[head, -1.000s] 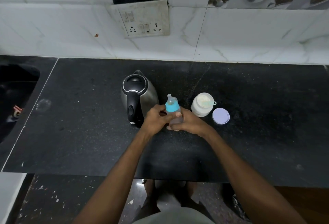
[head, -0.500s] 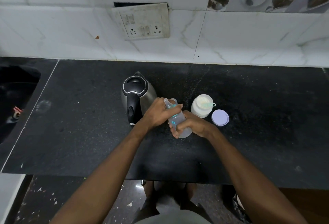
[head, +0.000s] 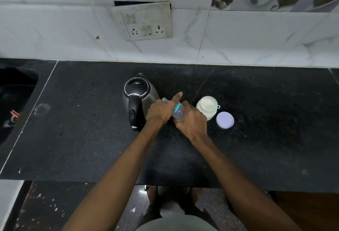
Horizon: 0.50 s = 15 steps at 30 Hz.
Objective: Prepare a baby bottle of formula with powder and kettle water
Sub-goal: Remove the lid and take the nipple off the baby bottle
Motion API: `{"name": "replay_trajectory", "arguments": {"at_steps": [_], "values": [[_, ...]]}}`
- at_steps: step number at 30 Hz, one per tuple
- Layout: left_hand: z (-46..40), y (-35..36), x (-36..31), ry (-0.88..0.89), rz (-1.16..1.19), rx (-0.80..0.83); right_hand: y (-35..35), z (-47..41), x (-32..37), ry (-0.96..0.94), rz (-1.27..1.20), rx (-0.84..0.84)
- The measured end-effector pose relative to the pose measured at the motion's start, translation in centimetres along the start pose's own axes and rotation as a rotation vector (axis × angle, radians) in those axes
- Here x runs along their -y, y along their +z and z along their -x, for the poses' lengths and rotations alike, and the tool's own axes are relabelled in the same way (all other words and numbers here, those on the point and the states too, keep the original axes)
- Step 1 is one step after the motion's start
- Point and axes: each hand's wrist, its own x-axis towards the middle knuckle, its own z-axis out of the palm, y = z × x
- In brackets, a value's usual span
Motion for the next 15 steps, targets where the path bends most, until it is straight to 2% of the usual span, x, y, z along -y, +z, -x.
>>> {"name": "replay_trajectory", "arguments": {"at_steps": [3,7,10,12,15], "values": [[1.2,-1.6,-0.4,-0.077,0.234,0.142,-0.5,-0.8,-1.1,0.125,-0.111,0.147],[0.3,-2.1,0.4,0.095,0.298,0.162,-0.6,-0.9,-2.0,0.294,-0.303,0.297],[-0.3,-0.8,1.4,0.157,0.593,0.284,-0.4,-0.7,-1.2,0.327,-0.478,0.346],[-0.3,0.0,2.0,0.220,0.705,0.263,-0.2,-0.5,-0.9,0.359,-0.612,0.379],[-0.2,0.7,2.5,0.235,0.740,0.157,0.0,-0.2,-1.1,0.363,-0.662,0.385]]}}
